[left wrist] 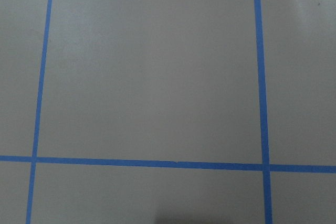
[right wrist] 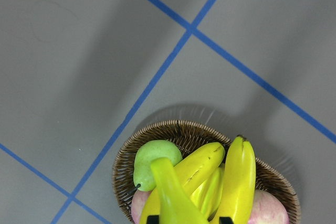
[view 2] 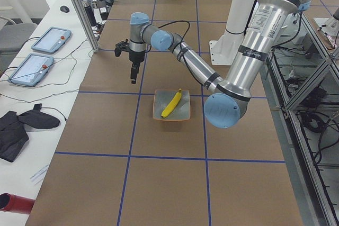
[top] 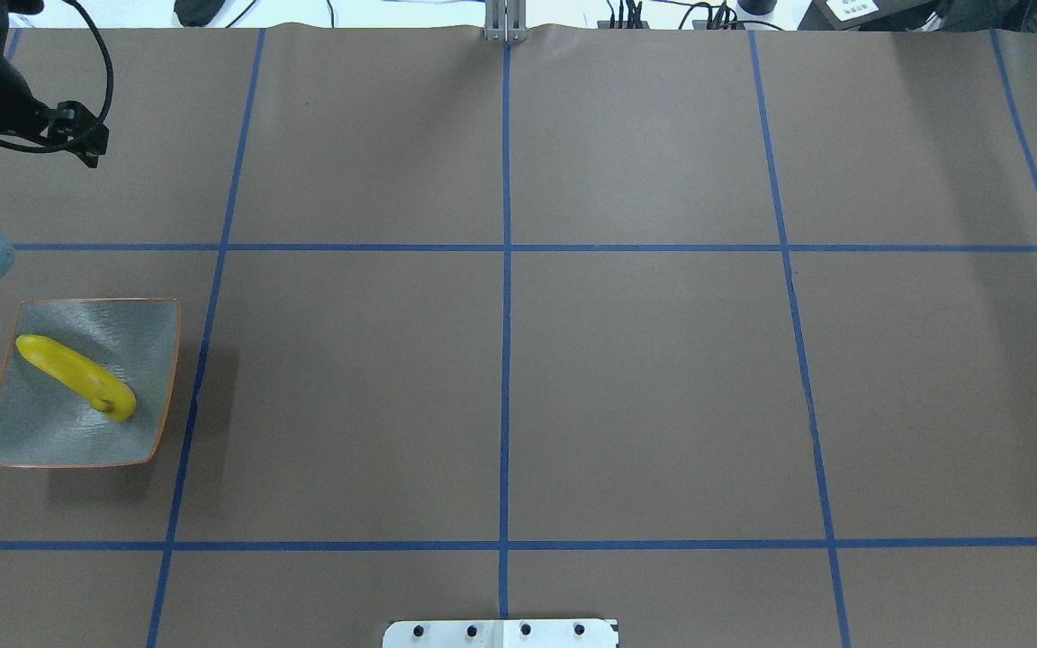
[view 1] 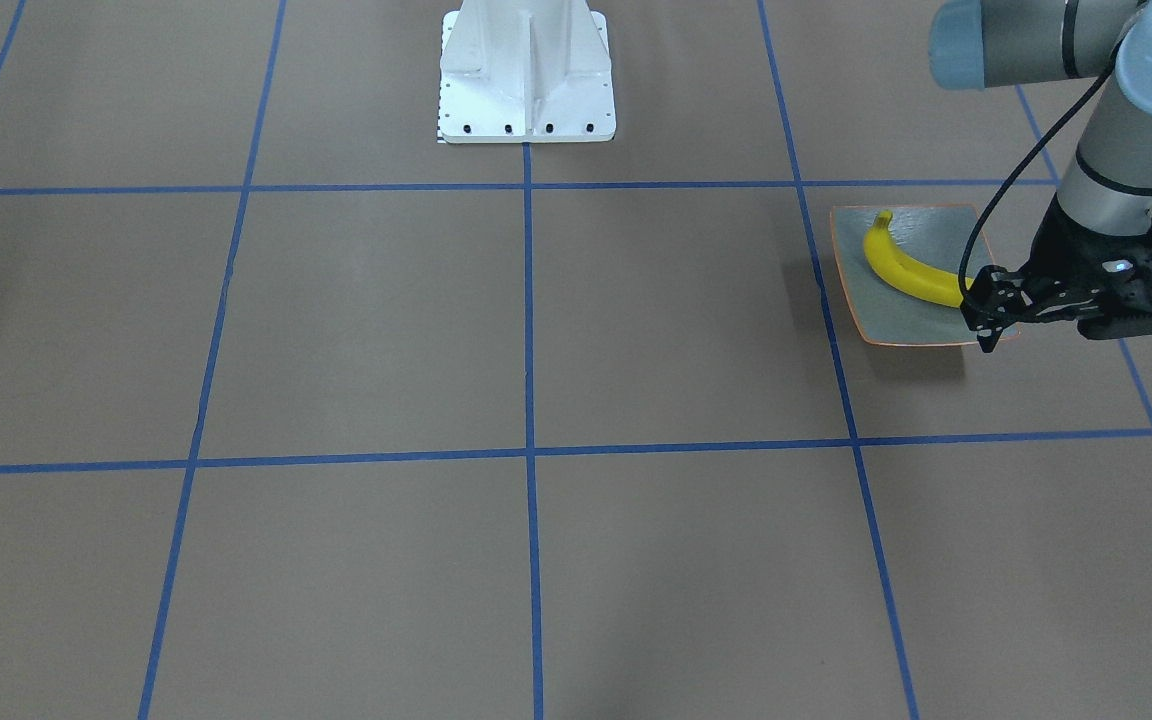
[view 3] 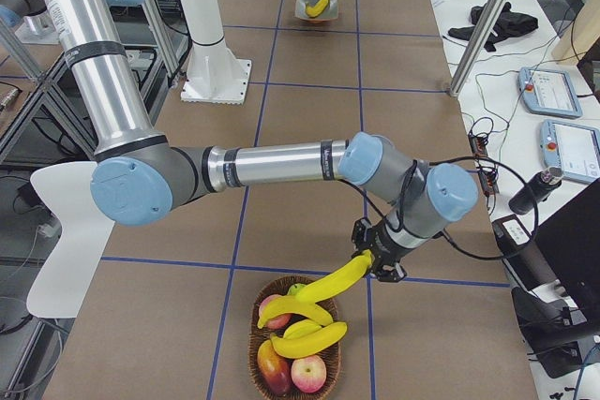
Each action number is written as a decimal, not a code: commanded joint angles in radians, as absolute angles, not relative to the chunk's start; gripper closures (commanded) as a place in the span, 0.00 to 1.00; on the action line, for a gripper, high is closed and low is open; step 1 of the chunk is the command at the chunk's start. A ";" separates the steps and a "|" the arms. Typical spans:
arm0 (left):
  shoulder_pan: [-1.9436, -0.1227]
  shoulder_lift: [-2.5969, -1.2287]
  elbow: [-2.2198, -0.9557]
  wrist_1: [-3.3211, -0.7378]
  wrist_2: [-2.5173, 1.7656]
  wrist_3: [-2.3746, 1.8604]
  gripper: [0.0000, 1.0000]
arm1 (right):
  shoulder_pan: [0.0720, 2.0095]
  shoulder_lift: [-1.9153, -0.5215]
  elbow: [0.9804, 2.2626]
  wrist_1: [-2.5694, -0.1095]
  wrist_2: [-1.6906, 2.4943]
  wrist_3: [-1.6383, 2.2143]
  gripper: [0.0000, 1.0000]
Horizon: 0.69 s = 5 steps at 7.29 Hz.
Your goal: Transfer all bananas from basket to plate
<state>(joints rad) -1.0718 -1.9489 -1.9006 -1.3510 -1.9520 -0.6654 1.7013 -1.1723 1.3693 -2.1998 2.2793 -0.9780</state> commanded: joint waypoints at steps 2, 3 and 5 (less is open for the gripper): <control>-1.057 -1.951 -1.879 -1.576 -1.953 -0.850 0.00 | 1.559 -1.143 1.509 -2.134 2.569 -0.559 1.00; -0.998 -1.951 -1.861 -1.667 -1.953 -0.953 0.00 | 1.508 -1.144 1.534 -2.009 2.661 -0.334 1.00; -0.928 -1.953 -1.827 -1.887 -1.951 -1.162 0.00 | 1.427 -1.147 1.557 -1.767 2.759 0.031 1.00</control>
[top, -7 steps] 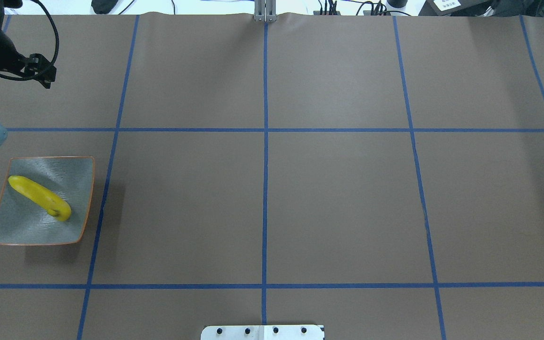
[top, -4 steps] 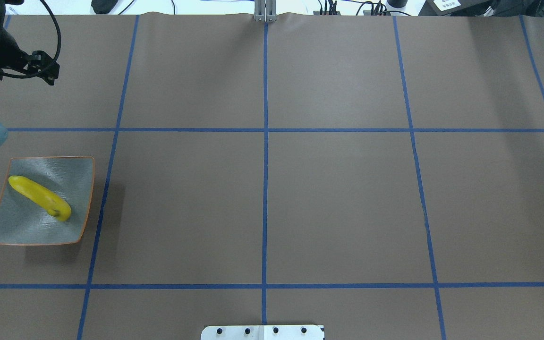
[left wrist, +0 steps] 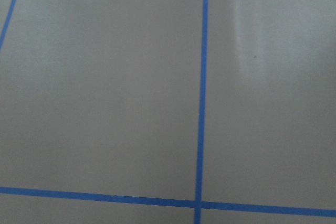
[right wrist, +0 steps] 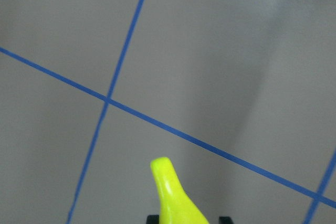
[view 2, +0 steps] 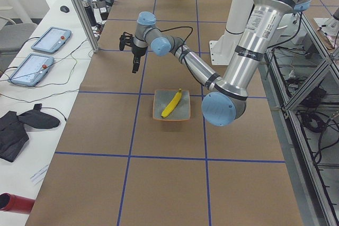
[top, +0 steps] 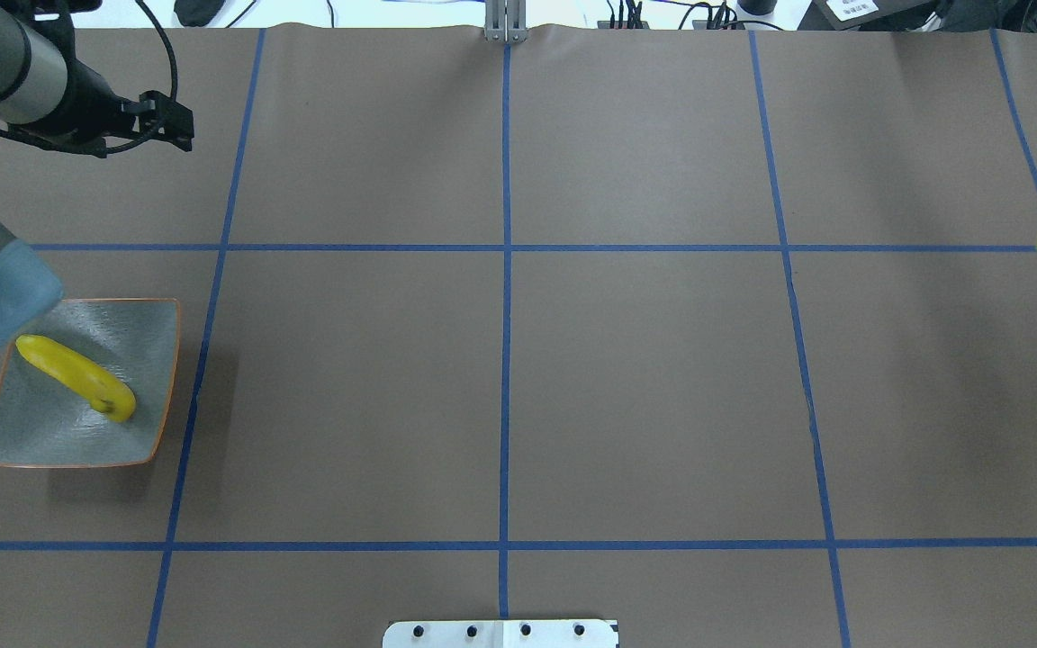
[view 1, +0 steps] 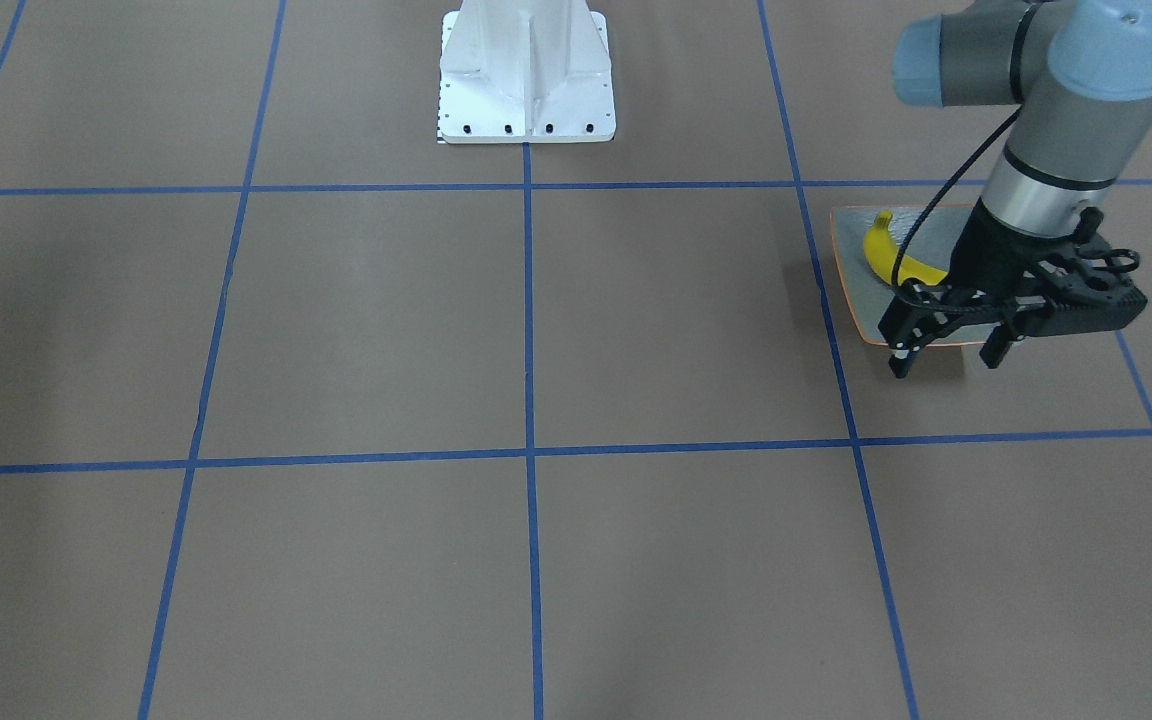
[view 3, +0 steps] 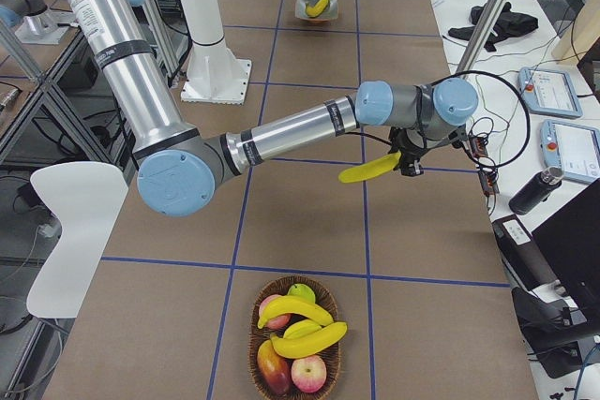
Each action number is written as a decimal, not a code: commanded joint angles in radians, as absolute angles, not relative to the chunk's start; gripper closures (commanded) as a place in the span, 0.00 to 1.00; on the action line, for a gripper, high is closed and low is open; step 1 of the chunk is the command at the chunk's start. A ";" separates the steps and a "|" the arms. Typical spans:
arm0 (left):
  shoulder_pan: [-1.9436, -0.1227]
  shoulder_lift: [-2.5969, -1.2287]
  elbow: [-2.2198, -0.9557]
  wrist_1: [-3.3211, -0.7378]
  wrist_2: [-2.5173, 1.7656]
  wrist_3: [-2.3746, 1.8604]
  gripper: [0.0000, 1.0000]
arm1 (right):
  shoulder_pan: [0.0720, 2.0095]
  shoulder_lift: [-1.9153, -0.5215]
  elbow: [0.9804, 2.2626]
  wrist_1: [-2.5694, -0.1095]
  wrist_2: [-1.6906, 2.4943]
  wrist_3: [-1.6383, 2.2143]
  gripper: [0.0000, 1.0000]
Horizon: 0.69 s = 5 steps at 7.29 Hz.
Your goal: Transfer all bananas from basket to plate
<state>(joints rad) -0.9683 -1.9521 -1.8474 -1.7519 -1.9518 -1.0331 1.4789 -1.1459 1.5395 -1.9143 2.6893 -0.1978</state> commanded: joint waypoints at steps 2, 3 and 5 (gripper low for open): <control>-0.832 -1.956 -1.829 -2.097 -1.950 -1.436 0.00 | 1.352 -1.147 1.591 -1.558 2.798 0.357 1.00; -0.800 -1.963 -1.832 -2.185 -1.950 -1.586 0.00 | 1.324 -1.144 1.591 -1.486 2.841 0.496 1.00; -0.741 -2.029 -1.847 -2.242 -1.950 -1.791 0.00 | 1.302 -1.132 1.591 -1.425 2.943 0.601 1.00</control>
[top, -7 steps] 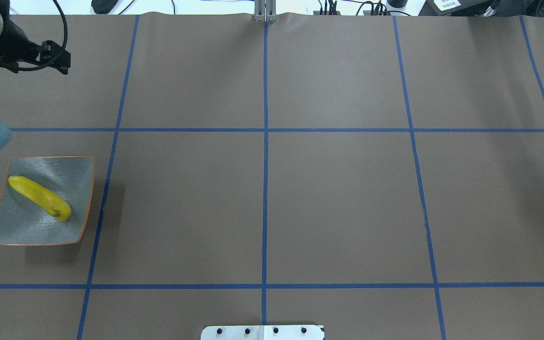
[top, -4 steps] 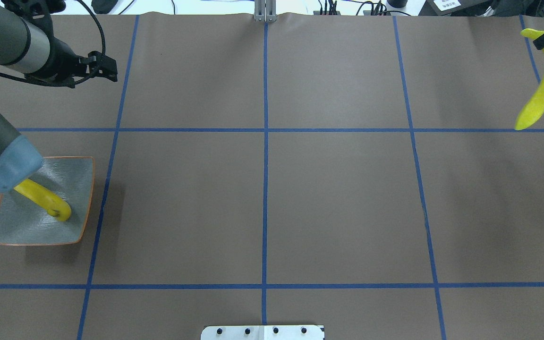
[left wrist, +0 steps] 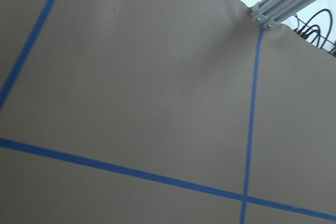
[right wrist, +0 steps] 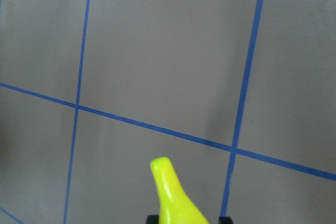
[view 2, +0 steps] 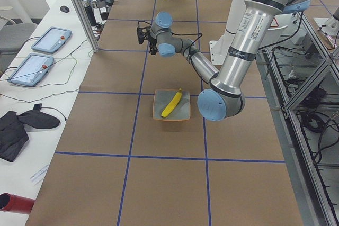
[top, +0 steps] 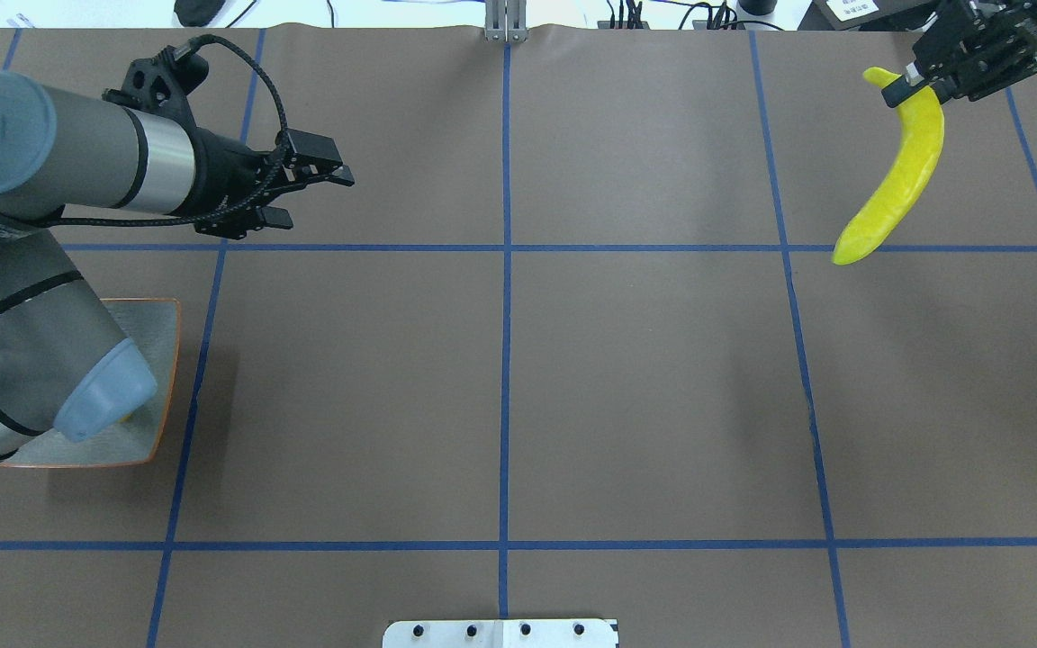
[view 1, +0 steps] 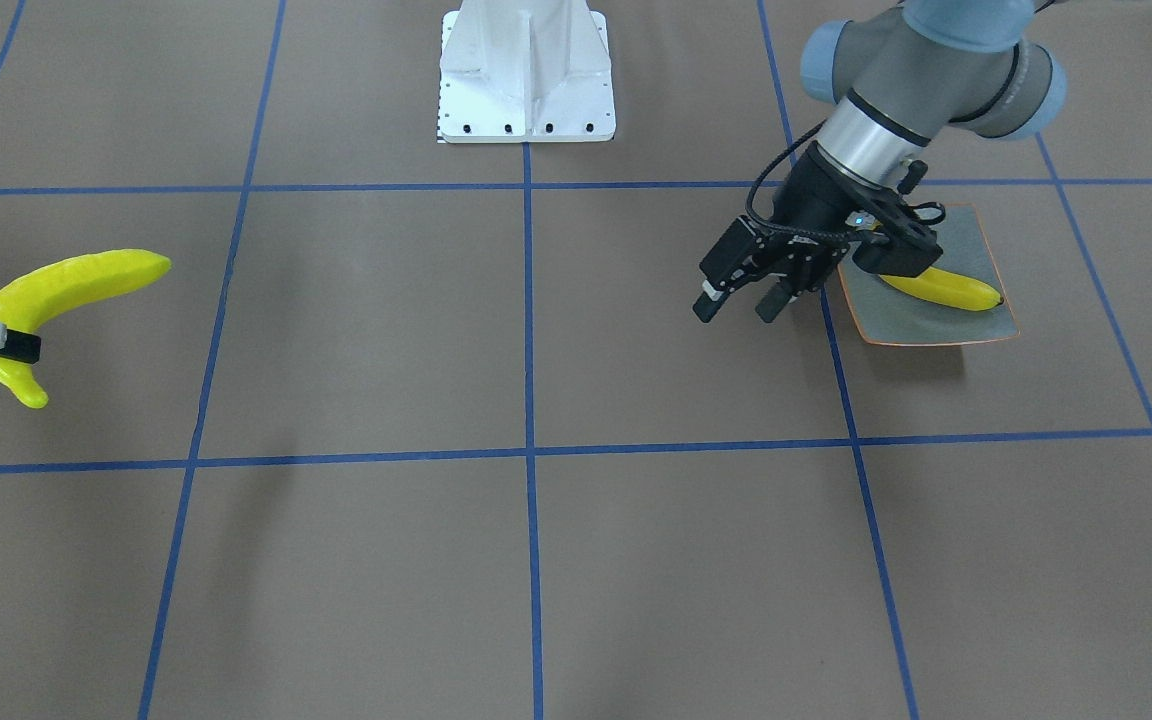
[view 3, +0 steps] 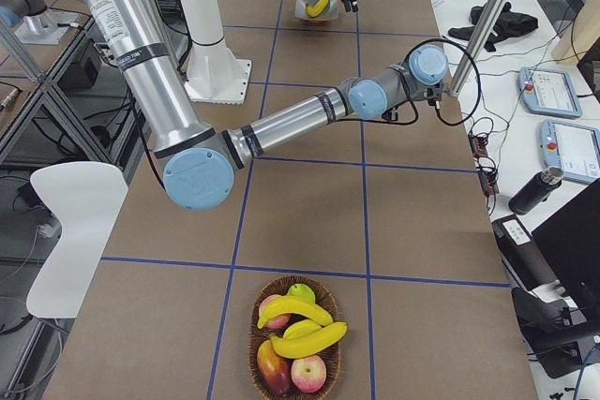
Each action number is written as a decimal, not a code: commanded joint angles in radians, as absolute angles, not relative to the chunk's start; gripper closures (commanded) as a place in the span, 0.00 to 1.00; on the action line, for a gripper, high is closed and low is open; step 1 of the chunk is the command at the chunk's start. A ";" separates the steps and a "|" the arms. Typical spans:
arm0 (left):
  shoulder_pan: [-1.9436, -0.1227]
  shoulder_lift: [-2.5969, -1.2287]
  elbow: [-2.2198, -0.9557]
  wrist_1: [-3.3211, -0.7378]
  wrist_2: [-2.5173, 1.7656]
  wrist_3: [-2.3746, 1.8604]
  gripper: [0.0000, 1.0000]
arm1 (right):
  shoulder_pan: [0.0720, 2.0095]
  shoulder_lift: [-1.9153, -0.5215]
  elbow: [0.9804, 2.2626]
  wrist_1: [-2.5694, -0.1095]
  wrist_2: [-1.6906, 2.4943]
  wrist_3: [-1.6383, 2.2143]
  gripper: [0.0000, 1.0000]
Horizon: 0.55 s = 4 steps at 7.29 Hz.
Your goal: Transfer all bananas from basket to plate
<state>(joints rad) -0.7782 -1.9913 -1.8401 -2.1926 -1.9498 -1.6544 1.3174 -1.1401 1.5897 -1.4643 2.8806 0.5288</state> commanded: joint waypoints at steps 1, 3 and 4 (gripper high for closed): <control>-0.721 -2.046 -1.845 -2.294 -1.950 -1.872 0.00 | 1.293 -1.129 1.591 -1.424 2.953 0.601 1.00; -0.671 -2.097 -1.848 -2.329 -1.948 -1.920 0.00 | 1.240 -1.088 1.595 -1.420 2.954 0.600 1.00; -0.646 -2.135 -1.847 -2.330 -1.948 -1.954 0.00 | 1.226 -1.082 1.603 -1.414 2.954 0.598 1.00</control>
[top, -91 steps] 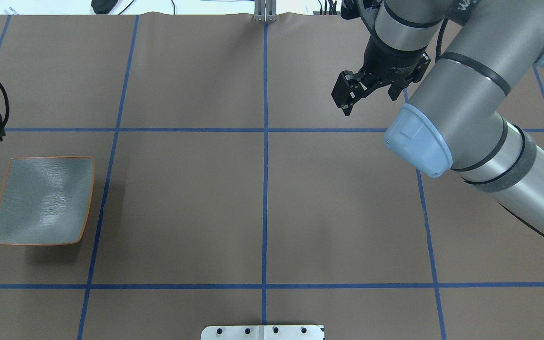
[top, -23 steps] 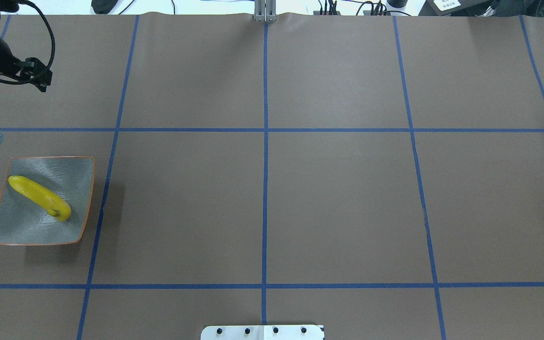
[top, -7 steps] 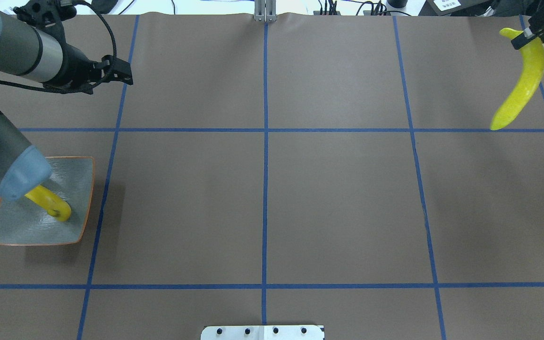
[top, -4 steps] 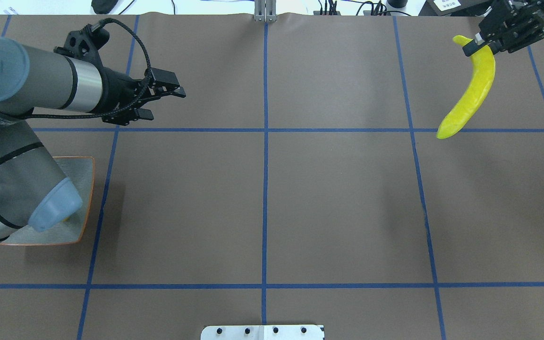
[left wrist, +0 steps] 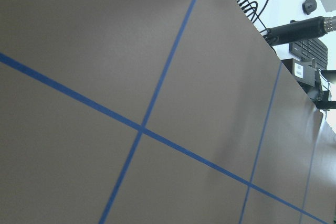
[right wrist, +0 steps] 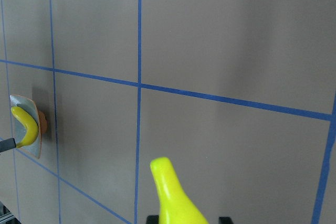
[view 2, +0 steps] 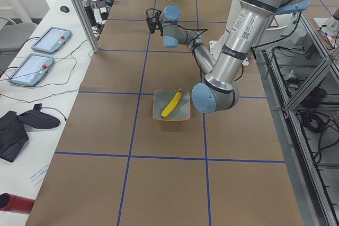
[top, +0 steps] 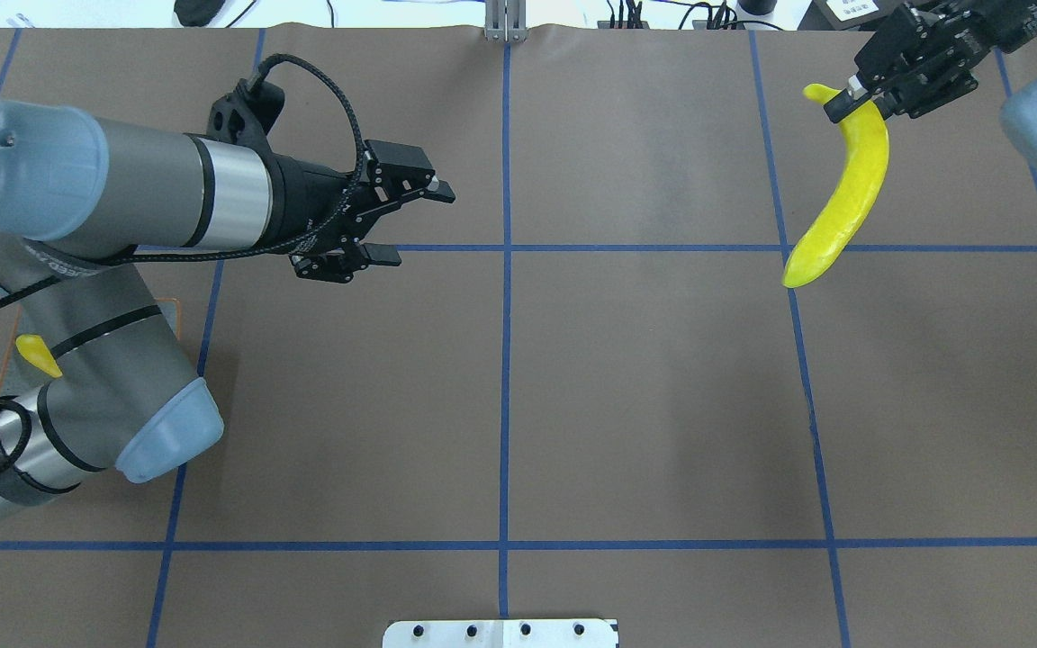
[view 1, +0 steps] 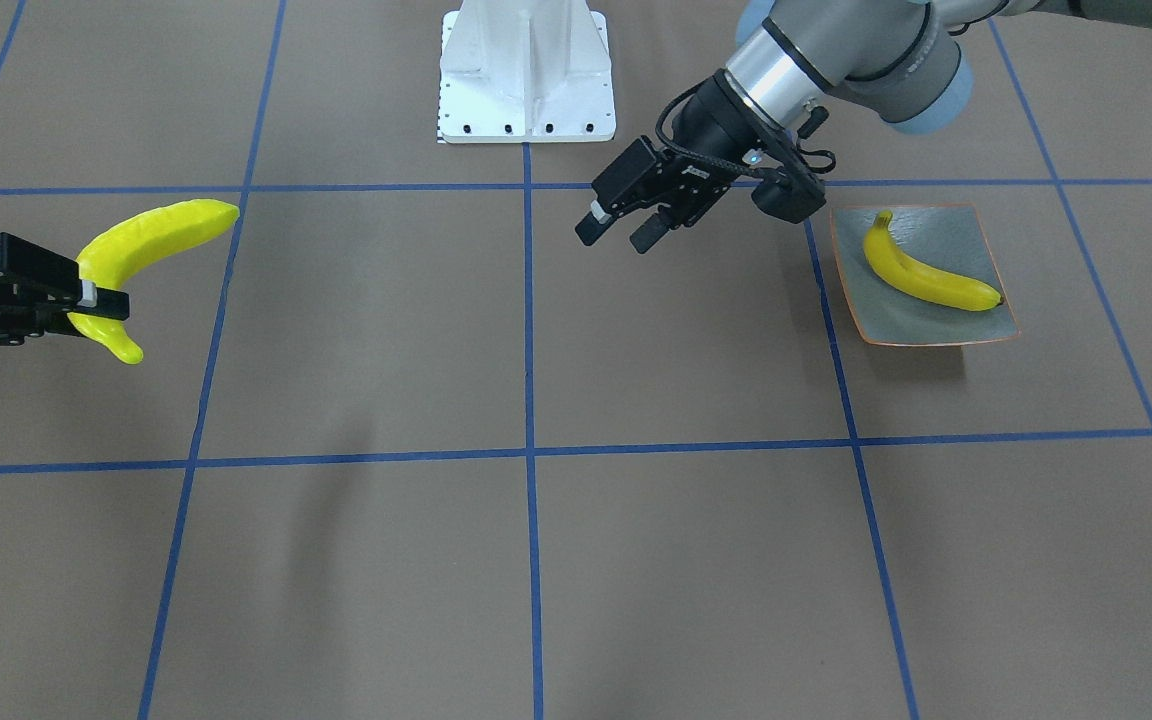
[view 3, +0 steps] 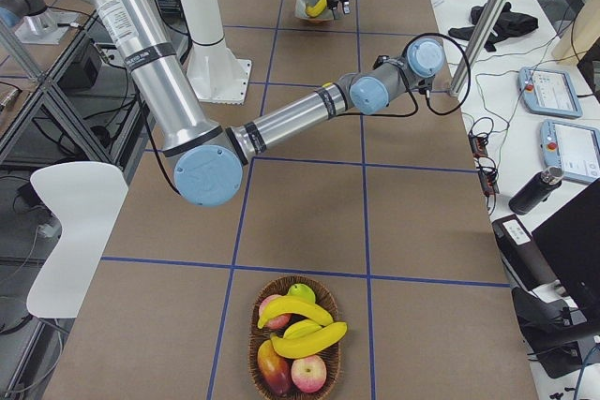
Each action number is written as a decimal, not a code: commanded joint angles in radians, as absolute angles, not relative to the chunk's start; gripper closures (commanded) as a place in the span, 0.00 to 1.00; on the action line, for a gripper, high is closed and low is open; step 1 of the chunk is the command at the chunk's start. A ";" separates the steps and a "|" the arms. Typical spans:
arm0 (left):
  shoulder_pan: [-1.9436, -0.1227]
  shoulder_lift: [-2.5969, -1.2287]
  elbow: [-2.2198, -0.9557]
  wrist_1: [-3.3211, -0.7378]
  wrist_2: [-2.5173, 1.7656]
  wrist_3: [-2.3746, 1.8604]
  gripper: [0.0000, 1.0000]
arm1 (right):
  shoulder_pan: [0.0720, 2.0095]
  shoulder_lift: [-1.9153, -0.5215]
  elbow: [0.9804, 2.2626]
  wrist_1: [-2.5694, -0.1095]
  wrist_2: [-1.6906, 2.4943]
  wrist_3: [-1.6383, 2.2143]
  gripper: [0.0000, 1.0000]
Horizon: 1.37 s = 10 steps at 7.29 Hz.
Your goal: Transfer all bananas from basket to plate
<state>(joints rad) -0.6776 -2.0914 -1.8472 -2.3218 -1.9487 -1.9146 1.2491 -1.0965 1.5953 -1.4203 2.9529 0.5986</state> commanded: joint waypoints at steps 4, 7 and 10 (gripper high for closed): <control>-0.577 -2.195 -1.845 -2.414 -1.945 -1.959 0.00 | 1.177 -1.045 1.603 -1.309 2.968 0.594 1.00; -0.514 -2.235 -1.819 -2.473 -1.936 -1.953 0.00 | 1.135 -1.045 1.635 -1.243 3.005 0.594 1.00; -0.430 -2.275 -1.781 -2.508 -1.851 -1.948 0.00 | 1.114 -1.043 1.654 -1.243 3.027 0.595 1.00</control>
